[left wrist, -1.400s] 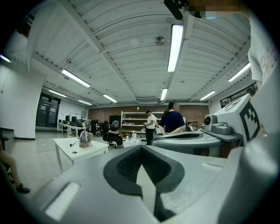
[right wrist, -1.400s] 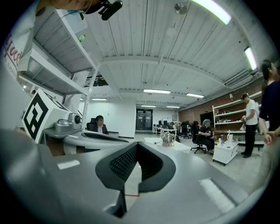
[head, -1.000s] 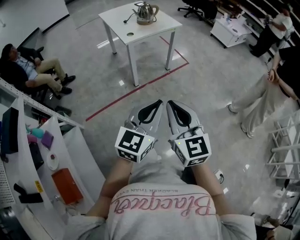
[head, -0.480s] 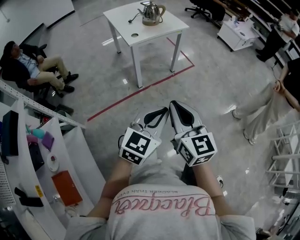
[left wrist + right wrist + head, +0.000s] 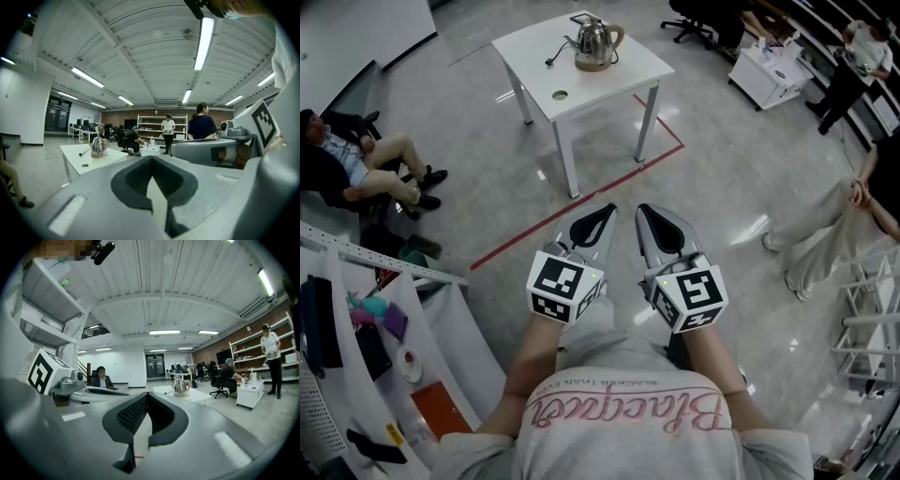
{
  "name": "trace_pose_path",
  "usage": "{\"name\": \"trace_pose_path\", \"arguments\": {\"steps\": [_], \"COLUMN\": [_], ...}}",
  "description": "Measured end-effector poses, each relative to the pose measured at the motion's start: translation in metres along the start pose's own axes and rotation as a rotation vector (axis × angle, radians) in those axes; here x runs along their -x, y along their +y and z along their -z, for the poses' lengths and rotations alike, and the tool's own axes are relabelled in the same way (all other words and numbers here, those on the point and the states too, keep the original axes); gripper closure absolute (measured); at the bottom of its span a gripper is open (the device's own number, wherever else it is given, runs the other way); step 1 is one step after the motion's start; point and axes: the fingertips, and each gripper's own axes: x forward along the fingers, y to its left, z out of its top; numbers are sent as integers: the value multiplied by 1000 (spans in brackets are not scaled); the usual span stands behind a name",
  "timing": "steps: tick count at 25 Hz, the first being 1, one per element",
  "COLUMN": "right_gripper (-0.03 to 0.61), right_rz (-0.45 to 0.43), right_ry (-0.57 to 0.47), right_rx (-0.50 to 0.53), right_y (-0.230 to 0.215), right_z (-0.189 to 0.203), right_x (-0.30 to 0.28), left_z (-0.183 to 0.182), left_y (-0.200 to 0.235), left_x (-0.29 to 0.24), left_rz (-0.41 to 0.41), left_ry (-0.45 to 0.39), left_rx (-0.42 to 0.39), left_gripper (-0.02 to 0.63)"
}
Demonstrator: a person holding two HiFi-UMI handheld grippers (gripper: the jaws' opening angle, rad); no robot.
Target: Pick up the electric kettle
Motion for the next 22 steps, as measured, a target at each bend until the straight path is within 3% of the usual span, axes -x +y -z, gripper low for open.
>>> {"name": "trace_pose_path", "arguments": {"steps": [15,19,22], "right_gripper": [557,557,557], "right_rz": [80,87,87], "right_ry": [31,43,51], "right_rx": [15,20,13], "right_y": [-46,-54,-59], "right_z": [-22,-18,-13], "right_x": [-137,-155,-166], "left_z": [-27,-24,-20], "left_y": [117,136,144], "left_x": [-90,-103,-112], "left_rz": [45,-8,-2], "left_ry": [16,40,50], "left_rx": [-37,-138,-134], "left_gripper": [607,607,607]}}
